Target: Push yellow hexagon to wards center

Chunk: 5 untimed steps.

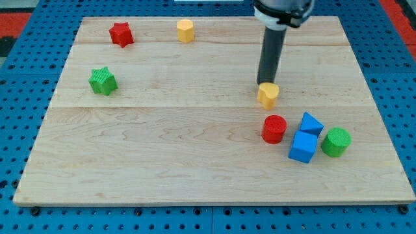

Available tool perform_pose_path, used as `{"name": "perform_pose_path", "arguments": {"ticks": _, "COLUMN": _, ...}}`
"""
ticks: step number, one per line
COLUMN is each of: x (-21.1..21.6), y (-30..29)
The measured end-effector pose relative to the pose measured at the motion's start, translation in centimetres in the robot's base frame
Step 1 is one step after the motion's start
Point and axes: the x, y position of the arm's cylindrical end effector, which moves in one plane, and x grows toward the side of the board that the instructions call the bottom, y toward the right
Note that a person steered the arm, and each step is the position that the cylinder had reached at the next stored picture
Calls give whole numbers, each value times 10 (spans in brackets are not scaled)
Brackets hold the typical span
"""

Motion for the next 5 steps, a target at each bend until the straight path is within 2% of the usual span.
{"name": "perform_pose_path", "arguments": {"ticks": 1, "x": 36, "y": 0}}
{"name": "perform_pose_path", "arguments": {"ticks": 2, "x": 30, "y": -5}}
{"name": "perform_pose_path", "arguments": {"ticks": 3, "x": -18, "y": -15}}
{"name": "perform_pose_path", "arguments": {"ticks": 5, "x": -155, "y": -26}}
